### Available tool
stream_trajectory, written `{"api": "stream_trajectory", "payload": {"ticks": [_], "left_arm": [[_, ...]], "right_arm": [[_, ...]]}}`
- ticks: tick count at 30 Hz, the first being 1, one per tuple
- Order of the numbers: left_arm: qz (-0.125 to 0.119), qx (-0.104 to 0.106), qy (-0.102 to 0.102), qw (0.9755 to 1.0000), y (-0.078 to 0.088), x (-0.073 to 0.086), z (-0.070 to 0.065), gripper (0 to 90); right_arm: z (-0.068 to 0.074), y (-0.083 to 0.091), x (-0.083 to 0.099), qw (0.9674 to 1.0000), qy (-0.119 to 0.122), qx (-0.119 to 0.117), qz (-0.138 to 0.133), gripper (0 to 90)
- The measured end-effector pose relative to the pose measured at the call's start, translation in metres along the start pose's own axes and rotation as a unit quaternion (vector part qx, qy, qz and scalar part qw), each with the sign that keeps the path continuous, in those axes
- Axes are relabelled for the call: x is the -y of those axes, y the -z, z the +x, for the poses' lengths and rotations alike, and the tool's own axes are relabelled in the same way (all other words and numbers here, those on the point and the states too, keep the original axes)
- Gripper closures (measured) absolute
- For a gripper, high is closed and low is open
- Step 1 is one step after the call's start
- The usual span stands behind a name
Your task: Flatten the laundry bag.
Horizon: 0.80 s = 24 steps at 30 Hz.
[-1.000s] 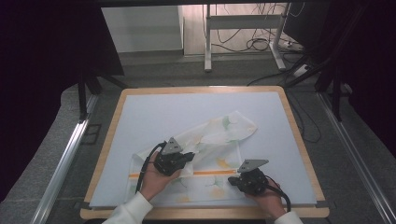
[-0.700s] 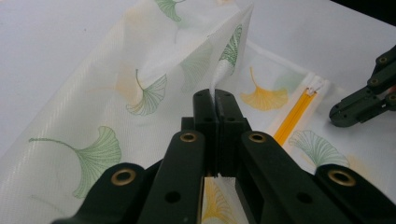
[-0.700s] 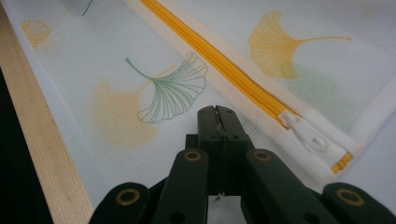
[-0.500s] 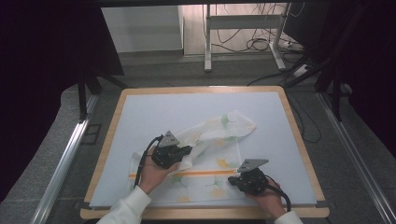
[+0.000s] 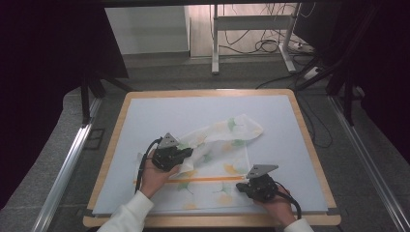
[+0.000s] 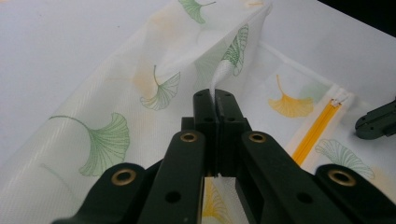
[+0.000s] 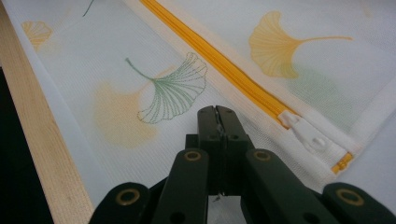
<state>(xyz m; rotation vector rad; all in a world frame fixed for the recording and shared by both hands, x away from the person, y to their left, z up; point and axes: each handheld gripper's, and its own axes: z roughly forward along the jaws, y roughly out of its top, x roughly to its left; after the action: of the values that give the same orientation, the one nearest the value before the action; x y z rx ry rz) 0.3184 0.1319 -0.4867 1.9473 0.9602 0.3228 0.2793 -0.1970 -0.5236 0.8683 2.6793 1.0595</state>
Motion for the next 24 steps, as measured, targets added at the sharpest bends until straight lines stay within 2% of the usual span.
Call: {"api": "stream_trajectory", "payload": {"ticks": [12,24], "left_arm": [[-0.015,0.001,0.027,0.9995,0.006,0.001,0.016,89.8],[-0.017,-0.016,0.037,0.9990,0.010,0.002,0.030,89.8]], "right_arm": [[0.000,0.000,0.000,1.0000,0.002,0.000,0.000,89.3],[0.000,0.000,0.000,1.0000,0.003,0.000,-0.001,89.2]]}}
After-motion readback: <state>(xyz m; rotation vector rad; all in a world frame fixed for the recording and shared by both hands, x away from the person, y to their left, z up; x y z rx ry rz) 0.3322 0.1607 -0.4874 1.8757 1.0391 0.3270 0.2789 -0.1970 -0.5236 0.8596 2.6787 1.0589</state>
